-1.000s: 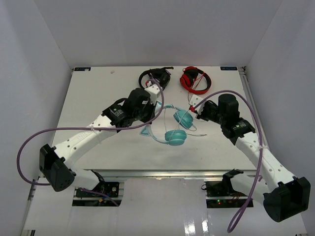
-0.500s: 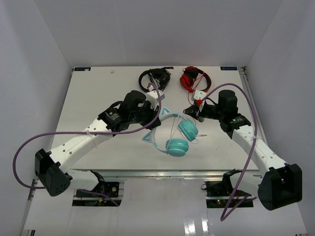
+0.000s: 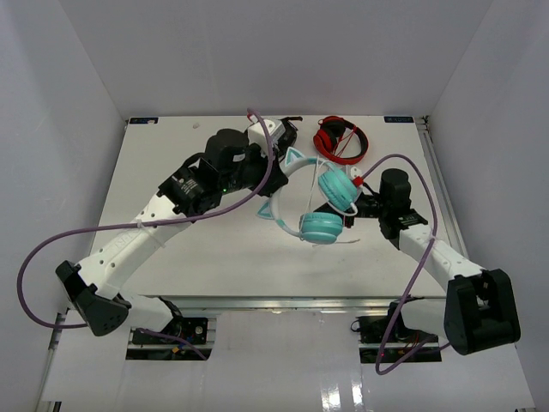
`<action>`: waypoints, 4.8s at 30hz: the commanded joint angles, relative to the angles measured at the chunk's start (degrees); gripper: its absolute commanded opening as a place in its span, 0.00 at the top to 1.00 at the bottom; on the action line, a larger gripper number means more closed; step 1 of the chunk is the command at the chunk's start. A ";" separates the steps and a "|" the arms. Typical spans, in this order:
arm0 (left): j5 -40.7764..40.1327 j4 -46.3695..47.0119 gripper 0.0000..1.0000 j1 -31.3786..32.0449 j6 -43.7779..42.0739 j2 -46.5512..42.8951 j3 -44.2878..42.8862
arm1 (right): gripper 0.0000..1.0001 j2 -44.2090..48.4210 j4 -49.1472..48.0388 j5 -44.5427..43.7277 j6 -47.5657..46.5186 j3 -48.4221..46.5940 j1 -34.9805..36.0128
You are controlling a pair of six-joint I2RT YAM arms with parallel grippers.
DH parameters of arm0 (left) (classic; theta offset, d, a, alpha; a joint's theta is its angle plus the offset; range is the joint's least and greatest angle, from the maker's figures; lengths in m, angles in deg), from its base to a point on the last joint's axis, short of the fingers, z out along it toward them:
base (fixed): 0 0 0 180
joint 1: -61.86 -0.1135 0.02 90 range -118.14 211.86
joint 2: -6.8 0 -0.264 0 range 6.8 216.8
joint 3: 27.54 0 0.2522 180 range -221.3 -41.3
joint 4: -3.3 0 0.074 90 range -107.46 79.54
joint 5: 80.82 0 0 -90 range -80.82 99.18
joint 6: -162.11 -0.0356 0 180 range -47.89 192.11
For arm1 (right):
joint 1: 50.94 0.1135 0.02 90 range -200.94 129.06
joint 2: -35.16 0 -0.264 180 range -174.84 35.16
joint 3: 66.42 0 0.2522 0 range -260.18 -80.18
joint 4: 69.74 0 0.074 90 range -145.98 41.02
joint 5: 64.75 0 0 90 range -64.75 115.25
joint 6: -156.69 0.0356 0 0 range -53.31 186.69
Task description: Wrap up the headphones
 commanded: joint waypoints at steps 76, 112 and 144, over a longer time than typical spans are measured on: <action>-27.89 3.90 1.00 -2.44 10.79 -3.48 -16.02 | 0.42 -12.81 -1.26 -5.61 -5.53 -0.78 2.57; -21.38 2.57 1.00 -2.39 11.11 -10.06 -10.53 | 0.49 -17.87 4.34 4.66 -15.79 -7.80 0.68; -21.95 3.41 1.00 -2.36 11.13 -7.79 -13.49 | 0.10 -15.97 -13.53 -21.28 5.50 -5.68 3.93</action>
